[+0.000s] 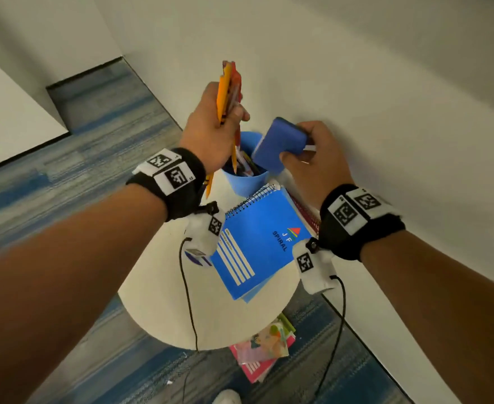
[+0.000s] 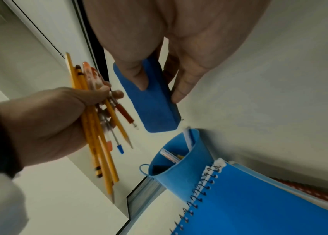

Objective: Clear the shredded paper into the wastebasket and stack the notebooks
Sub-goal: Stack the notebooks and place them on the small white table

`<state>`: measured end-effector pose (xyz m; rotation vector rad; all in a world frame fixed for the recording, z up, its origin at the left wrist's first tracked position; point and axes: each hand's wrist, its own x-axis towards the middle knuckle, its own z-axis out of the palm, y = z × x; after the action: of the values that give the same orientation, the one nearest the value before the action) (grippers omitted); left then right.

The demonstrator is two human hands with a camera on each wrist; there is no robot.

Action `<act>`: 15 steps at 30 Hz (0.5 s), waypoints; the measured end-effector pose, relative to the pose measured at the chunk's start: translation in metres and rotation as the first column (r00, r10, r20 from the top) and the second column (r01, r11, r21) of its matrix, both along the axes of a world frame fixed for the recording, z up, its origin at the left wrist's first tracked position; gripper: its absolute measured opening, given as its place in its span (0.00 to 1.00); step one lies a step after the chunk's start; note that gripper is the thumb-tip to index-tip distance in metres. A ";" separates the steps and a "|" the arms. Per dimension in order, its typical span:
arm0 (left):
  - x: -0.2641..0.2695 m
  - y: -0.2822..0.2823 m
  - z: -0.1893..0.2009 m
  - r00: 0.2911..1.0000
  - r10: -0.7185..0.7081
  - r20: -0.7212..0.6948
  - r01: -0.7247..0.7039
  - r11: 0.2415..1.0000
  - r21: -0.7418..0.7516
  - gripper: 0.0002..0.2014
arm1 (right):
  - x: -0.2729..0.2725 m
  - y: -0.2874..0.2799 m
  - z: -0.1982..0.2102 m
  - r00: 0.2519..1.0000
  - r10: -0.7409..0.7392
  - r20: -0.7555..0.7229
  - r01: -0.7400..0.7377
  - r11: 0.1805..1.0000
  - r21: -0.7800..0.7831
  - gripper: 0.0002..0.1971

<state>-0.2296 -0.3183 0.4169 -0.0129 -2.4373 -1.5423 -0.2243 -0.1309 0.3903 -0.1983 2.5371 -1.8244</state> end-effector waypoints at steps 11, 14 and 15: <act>-0.052 -0.014 -0.042 0.987 -0.076 0.141 0.082 0.996 -0.037 0.19 | -0.046 -0.044 -0.026 0.999 0.047 -0.021 -0.037 0.932 0.360 0.16; -0.063 -0.010 -0.043 0.979 -0.094 0.181 0.099 0.995 -0.018 0.14 | -0.047 -0.052 -0.029 0.994 0.083 0.068 -0.105 0.874 0.475 0.16; -0.068 -0.009 -0.042 0.977 -0.096 0.189 0.100 0.995 -0.014 0.12 | -0.047 -0.055 -0.030 0.993 0.078 0.094 -0.115 0.854 0.507 0.16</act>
<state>-0.2971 -0.3268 0.3748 0.0083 -2.6370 -1.6243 -0.2715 -0.1855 0.3607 -0.2383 2.7853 -1.0397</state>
